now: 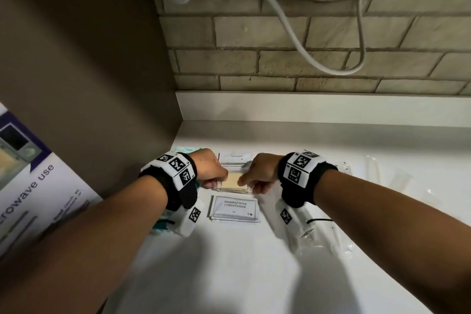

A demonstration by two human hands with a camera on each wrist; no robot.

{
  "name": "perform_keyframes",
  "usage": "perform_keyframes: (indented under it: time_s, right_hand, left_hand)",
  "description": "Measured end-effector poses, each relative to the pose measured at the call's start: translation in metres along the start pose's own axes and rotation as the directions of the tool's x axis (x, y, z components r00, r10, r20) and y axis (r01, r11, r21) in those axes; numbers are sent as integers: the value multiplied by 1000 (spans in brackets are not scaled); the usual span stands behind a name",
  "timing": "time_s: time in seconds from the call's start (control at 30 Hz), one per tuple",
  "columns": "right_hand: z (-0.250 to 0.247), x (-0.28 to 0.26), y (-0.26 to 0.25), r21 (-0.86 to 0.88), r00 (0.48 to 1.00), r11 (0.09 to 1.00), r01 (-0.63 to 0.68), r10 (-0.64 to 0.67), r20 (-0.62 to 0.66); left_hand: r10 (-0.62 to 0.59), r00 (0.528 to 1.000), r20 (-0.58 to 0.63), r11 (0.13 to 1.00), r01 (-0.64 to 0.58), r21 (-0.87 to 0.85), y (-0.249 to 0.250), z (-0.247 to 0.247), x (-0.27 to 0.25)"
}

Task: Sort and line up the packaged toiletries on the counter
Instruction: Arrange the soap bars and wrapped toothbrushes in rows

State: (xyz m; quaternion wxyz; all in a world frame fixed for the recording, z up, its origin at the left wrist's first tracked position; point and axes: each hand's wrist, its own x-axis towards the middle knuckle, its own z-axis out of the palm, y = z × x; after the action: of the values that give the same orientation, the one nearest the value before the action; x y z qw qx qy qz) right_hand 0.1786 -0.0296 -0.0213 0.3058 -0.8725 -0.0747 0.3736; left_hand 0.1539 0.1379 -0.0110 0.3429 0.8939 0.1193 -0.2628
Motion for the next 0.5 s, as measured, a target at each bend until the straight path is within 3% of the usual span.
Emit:
perform_keyframes:
  time_s: [0.3, 0.5]
  right_hand:
    - [0, -2, -1, -149, 993, 987, -57, 41, -108]
    - [0, -3, 0, -127, 994, 991, -51, 38, -103]
  left_hand:
    - [-29, 998, -47, 999, 27, -39, 3, 4, -2]
    - [-27, 999, -44, 994, 22, -111, 3, 6, -5]
